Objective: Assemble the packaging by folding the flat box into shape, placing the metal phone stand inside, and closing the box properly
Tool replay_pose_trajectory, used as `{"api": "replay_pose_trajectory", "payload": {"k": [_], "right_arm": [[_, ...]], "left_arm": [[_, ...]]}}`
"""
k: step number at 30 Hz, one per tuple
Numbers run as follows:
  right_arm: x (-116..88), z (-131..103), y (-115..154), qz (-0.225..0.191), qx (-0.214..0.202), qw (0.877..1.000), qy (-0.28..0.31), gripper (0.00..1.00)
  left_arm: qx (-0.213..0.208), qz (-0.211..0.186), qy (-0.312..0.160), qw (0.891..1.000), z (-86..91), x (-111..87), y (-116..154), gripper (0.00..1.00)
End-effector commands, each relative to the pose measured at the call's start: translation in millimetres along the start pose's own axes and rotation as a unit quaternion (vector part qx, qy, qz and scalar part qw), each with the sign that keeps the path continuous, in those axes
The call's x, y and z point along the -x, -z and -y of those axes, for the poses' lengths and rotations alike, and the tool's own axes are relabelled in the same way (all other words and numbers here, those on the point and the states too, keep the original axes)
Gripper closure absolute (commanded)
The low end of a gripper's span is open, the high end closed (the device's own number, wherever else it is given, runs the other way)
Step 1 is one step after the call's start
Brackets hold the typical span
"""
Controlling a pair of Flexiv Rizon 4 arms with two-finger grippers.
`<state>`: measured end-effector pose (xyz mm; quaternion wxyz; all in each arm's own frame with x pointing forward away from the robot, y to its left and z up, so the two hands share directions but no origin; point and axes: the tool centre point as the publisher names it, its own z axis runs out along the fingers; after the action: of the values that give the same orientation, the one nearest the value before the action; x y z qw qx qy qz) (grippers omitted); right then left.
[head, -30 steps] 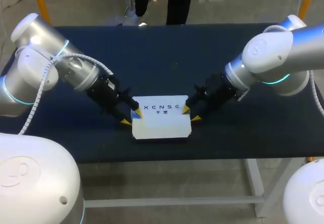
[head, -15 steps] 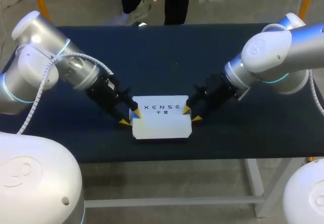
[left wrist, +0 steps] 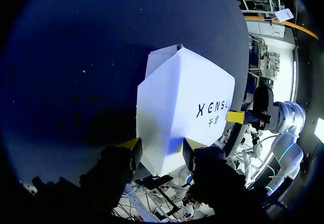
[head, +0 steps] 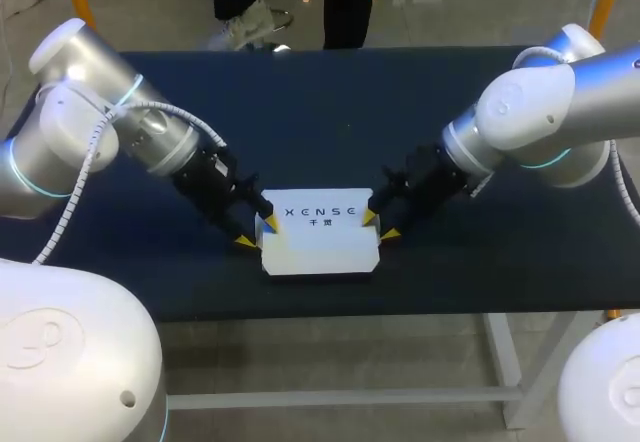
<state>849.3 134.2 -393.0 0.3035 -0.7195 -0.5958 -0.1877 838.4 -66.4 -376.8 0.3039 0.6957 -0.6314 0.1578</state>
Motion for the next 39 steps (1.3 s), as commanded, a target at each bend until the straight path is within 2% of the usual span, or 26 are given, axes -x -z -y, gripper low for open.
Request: {"api": "replay_pose_trajectory", "payload": {"k": [1, 9, 39], "right_arm": [[3.3, 1.9, -3.7, -0.001, 0.003, 1.0, 0.001, 0.53], [-0.6, 2.6, -11.3, -0.003, -0.004, 1.0, 0.002, 0.52], [-17.0, 3.4, 5.8, -0.004, -0.028, 0.999, -0.023, 0.51]], "left_arm": [[0.004, 0.005, -0.002, 1.0, 3.4, -3.1, -2.5, 0.44], [0.01, 0.014, -0.01, 1.0, 0.7, -9.8, -5.9, 0.45], [0.01, 0.031, 0.005, 0.999, -6.4, -15.5, 2.3, 0.38]]}}
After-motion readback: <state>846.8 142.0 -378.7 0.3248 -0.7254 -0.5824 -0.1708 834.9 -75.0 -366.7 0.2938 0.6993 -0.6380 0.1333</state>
